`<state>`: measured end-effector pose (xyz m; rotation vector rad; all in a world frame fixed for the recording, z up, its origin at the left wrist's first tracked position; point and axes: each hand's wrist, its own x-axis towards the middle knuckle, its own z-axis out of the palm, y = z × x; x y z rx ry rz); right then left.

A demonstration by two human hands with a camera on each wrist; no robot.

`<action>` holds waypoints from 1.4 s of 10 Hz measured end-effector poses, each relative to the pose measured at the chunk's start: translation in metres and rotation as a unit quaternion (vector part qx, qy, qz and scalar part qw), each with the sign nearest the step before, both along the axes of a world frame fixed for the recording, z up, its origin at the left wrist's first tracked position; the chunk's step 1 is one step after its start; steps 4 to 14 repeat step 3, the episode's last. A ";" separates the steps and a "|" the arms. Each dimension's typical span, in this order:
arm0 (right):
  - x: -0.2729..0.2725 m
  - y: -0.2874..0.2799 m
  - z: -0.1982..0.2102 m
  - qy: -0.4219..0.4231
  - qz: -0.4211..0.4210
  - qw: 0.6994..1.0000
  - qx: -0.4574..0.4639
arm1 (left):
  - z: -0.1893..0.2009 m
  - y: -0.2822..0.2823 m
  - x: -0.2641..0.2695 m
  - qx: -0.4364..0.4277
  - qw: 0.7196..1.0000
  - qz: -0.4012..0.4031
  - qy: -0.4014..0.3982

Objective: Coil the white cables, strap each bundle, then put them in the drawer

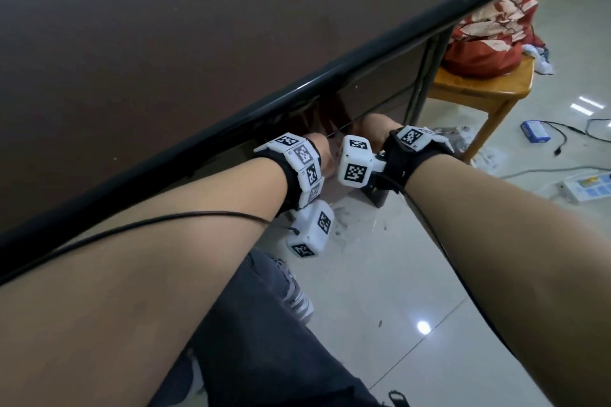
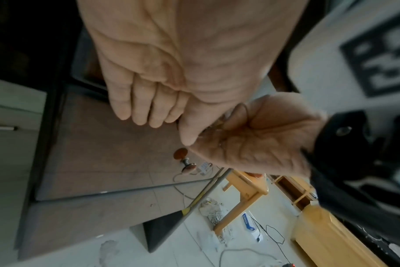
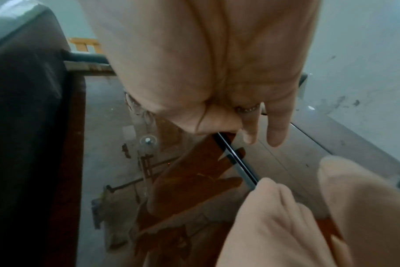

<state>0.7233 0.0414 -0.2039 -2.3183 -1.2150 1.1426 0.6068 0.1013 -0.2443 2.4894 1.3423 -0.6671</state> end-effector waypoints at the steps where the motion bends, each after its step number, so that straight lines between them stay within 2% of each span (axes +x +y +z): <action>1: 0.005 0.004 0.002 -0.083 0.069 0.993 -0.051 | 0.020 -0.009 -0.008 -0.041 0.998 0.054 0.012; 2: 0.008 -0.004 0.018 -0.147 0.111 0.982 -0.043 | 0.052 -0.024 -0.006 -0.048 0.995 0.063 -0.059; 3: 0.012 -0.011 0.026 -0.171 0.137 0.976 -0.010 | 0.081 -0.048 -0.007 -0.052 0.989 0.065 -0.123; 14: 0.012 -0.011 0.026 -0.171 0.137 0.976 -0.010 | 0.081 -0.048 -0.007 -0.052 0.989 0.065 -0.123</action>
